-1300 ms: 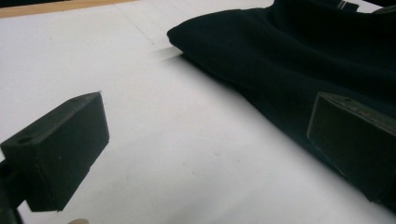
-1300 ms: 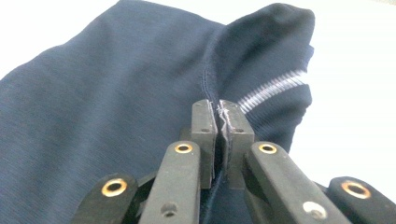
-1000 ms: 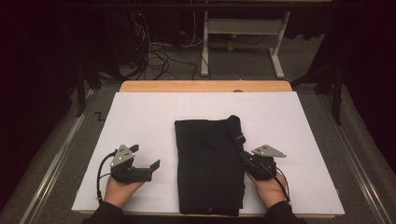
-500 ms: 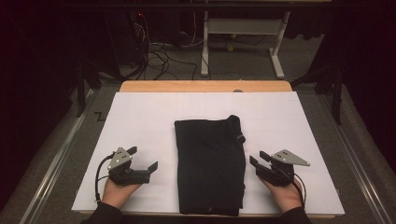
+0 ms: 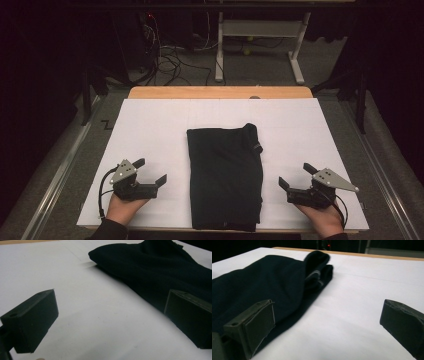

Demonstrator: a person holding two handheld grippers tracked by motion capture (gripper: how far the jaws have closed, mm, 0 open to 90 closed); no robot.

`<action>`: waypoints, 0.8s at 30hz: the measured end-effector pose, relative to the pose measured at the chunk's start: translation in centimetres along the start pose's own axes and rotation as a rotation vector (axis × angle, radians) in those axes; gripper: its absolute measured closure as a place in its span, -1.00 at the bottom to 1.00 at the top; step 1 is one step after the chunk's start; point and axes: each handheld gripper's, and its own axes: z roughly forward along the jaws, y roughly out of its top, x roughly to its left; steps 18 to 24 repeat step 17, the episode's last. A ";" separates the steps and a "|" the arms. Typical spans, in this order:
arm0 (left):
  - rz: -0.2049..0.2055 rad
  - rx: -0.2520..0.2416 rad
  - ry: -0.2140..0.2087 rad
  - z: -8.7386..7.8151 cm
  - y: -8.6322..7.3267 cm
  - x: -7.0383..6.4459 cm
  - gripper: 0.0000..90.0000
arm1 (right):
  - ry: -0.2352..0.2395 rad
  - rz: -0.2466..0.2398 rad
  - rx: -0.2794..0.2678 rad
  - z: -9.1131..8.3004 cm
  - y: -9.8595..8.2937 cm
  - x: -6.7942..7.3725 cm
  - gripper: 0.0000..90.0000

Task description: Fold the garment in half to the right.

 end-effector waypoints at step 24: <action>-0.017 -0.014 0.002 -0.2 0.3 0.1 -1.00 | 0.000 -0.020 -0.072 -1.9 -0.3 0.2 -1.00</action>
